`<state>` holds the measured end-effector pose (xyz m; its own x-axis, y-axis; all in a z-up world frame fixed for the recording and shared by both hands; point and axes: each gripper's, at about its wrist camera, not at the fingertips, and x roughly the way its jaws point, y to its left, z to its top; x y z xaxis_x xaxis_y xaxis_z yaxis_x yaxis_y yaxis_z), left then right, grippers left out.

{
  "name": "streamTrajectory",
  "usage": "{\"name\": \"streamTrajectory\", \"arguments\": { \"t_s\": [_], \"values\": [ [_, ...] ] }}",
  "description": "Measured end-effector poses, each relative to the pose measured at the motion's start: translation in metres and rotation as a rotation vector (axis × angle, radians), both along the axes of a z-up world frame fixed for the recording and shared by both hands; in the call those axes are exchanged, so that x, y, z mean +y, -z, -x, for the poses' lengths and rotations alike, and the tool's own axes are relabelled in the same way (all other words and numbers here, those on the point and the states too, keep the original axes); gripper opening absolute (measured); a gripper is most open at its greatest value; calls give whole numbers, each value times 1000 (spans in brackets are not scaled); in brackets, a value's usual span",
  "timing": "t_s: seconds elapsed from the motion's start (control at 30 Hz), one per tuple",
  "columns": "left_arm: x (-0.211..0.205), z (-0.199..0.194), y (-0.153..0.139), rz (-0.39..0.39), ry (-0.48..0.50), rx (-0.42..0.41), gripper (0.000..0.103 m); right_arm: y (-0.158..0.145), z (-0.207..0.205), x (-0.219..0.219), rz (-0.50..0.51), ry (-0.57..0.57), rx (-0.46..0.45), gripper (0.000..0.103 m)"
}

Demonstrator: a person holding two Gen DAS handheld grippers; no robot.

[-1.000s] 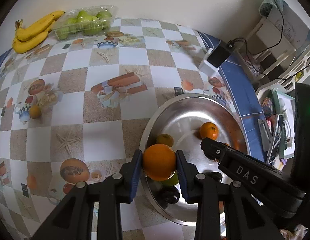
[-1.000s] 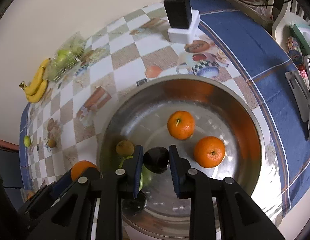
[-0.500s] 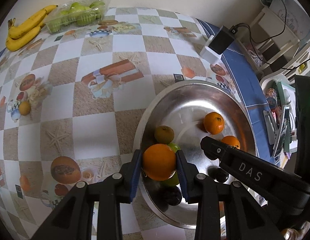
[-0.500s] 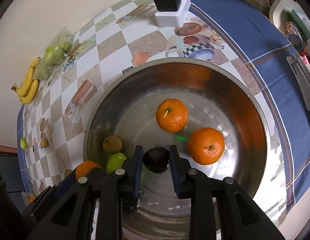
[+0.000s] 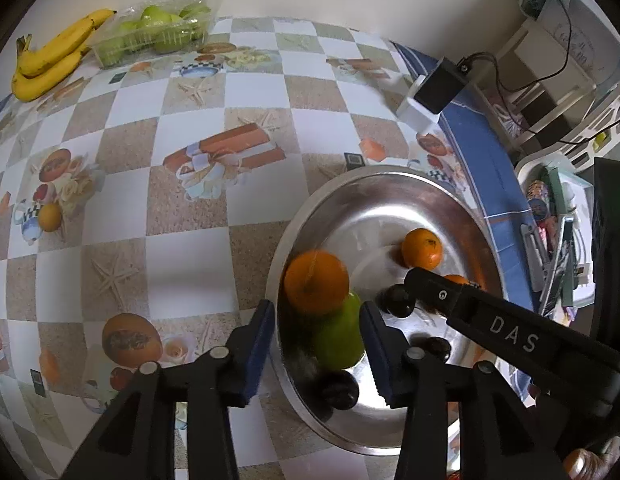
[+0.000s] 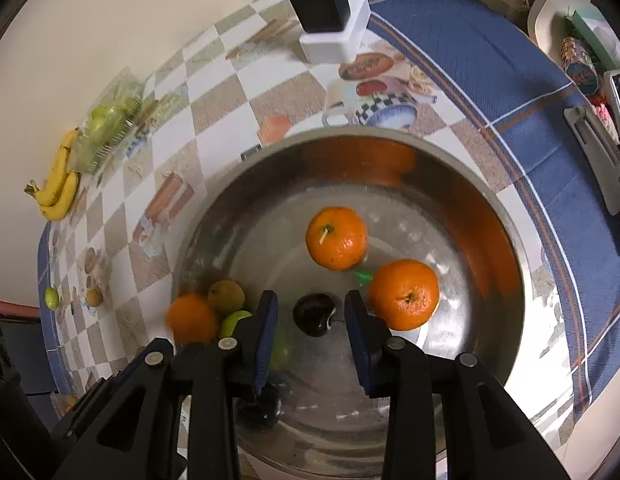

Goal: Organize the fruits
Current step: 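Open the right tool releasing the plum while the left tool releases the orange into the bowl, then withdraw both tools from the bowl toward the green pear and yellow fruit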

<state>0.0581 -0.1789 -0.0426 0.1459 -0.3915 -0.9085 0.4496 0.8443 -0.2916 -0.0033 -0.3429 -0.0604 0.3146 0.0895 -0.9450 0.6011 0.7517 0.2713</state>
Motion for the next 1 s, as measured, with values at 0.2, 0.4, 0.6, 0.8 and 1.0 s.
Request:
{"name": "streamTrajectory", "arguments": {
  "t_s": [0.2, 0.4, 0.6, 0.8, 1.0],
  "values": [
    [8, -4, -8, 1, -33, -17, 50, -8, 1, -1, 8, 8, -26, 36],
    [34, -18, -9, -47, -148, -40, 57, -9, -1, 5, 18, -13, -20, 36],
    [66, -34, -7, -136, -283, -76, 70, -12, -11, 24, 62, -94, -26, 53],
    [99, -45, -5, -176, -414, -73, 93, -13, -17, 41, 106, -163, -30, 70],
    [113, -49, -4, -189, -465, -79, 103, -10, -20, 46, 114, -184, -28, 84]
  ]
}}
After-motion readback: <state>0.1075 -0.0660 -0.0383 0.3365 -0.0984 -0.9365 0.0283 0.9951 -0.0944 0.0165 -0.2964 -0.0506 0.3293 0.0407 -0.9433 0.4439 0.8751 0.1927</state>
